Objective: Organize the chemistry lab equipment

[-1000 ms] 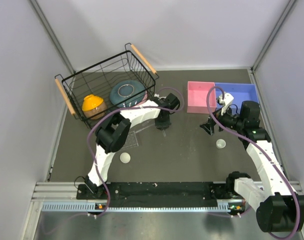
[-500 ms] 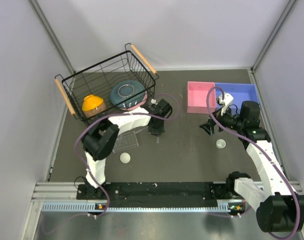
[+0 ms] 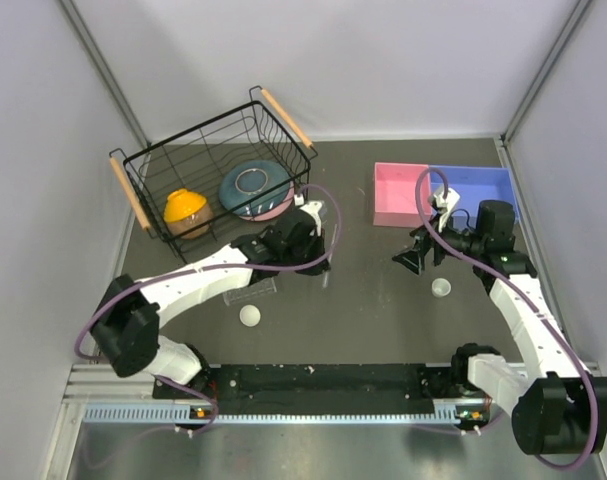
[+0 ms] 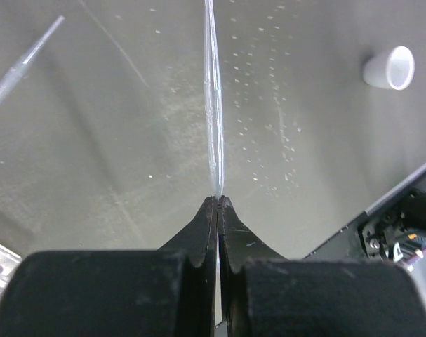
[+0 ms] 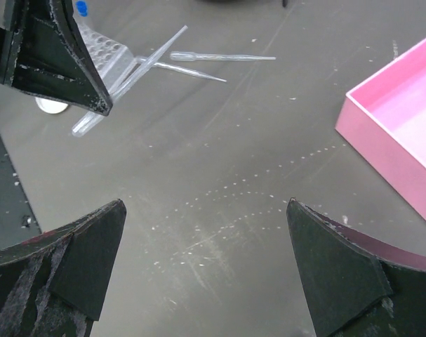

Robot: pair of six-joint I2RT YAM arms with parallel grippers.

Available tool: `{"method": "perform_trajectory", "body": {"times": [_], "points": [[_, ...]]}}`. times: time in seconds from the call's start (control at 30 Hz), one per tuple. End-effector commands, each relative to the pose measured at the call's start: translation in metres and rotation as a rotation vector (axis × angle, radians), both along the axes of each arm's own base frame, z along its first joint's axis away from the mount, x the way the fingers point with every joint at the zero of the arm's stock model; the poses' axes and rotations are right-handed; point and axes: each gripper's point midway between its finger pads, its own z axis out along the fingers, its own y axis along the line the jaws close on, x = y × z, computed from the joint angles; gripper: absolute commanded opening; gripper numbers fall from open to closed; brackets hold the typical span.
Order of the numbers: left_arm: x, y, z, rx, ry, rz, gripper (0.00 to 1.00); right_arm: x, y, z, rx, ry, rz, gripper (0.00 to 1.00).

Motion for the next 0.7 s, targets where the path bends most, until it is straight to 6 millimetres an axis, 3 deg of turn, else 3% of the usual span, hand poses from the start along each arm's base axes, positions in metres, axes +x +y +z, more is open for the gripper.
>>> {"method": "perform_trajectory", "body": {"times": [0.0, 0.37, 0.67], "points": [[-0.010, -0.018, 0.046, -0.171, -0.129, -0.078, 0.00, -0.003, 0.011, 0.021, 0.075, -0.027, 0.091, 0.99], [-0.040, -0.029, 0.067, -0.287, -0.186, -0.147, 0.00, -0.015, 0.022, 0.024, 0.138, 0.006, 0.178, 0.99], [-0.050, -0.042, 0.075, -0.327, -0.207, -0.172, 0.00, -0.021, 0.028, 0.024, 0.199, 0.067, 0.229, 0.99]]}}
